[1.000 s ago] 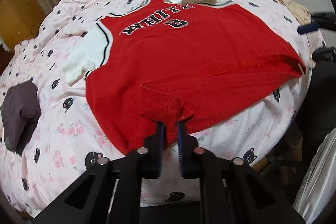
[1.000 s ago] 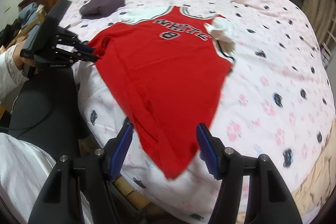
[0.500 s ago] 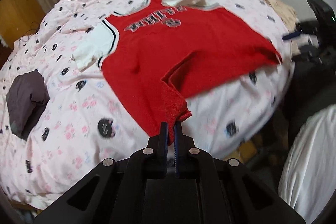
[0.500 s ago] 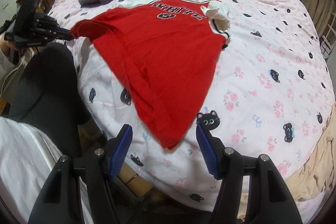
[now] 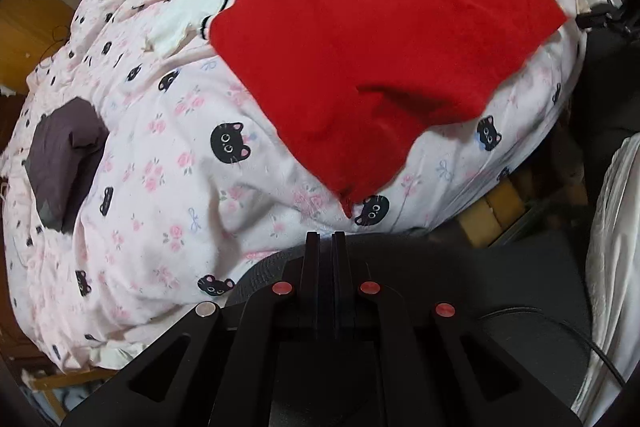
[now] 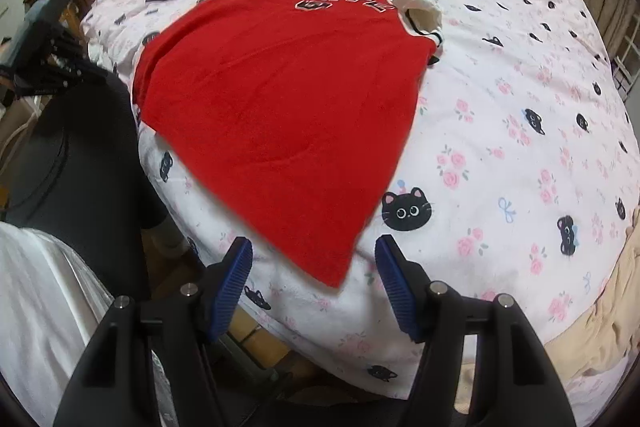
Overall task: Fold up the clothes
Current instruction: 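Spread the red jersey flat on the bed, pulling the hem with the left gripper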
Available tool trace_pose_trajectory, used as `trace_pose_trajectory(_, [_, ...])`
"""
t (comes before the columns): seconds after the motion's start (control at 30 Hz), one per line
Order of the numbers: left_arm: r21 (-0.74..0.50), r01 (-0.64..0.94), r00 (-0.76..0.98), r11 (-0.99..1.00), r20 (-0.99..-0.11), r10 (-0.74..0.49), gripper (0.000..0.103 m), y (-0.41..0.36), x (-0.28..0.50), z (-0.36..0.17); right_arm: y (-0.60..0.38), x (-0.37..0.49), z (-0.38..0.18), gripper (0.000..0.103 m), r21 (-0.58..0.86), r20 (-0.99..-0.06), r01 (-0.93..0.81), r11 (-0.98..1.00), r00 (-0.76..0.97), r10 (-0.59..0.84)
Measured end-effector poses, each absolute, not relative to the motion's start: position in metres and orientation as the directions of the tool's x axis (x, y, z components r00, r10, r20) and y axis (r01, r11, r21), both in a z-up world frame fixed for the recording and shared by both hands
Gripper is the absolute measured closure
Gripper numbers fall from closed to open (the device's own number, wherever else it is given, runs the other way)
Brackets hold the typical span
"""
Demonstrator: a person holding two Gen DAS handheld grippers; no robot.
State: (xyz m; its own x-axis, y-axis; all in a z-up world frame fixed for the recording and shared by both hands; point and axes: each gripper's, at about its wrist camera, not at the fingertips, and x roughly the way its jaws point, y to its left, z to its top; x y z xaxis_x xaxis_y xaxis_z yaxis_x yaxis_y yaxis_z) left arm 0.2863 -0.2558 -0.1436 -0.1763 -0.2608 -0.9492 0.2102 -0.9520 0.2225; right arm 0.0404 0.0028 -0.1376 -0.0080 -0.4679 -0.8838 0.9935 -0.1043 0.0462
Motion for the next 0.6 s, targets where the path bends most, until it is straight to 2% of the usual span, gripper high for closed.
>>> trace_pose_trajectory(0.1, [0.187, 0.246, -0.243, -0.951, -0.938, -0.247, 0.099, -0.256, 0.284, -0.131, 0.006, 0.032, -0.131, 0.038, 0.073, -0.869, 0.986, -0.149, -0.010, -0.494])
trace_pose_trajectory(0.33, [0.098, 0.277, -0.395, -0.956, -0.895, -0.206, 0.097, -0.250, 0.252, -0.108, -0.010, 0.011, -0.116, 0.038, 0.030, -0.836, 0.962, -0.272, -0.125, -0.534])
trace_pose_trajectory(0.37, [0.097, 0.283, -0.402, -0.954, -0.891, -0.209, 0.092, -0.250, 0.246, -0.108, -0.016, 0.010, -0.114, 0.038, 0.031, -0.831, 0.959, -0.281, -0.131, -0.540])
trace_pose_trajectory(0.43, [0.112, 0.302, -0.411, -0.947, -0.881, -0.235, 0.075, -0.251, 0.233, -0.109, -0.028, 0.006, -0.111, 0.038, 0.019, -0.824, 0.956, -0.292, -0.151, -0.547])
trace_pose_trajectory(0.5, [0.147, 0.326, -0.422, -0.934, -0.861, -0.283, 0.047, -0.252, 0.226, -0.107, -0.040, 0.007, -0.110, 0.038, 0.008, -0.822, 0.955, -0.297, -0.163, -0.546])
trace_pose_trajectory(0.6, [0.157, 0.414, -0.397, -0.896, -0.855, -0.333, 0.043, -0.271, 0.231, -0.107, -0.055, 0.010, -0.118, 0.038, -0.048, -0.835, 0.951, -0.306, -0.207, -0.509])
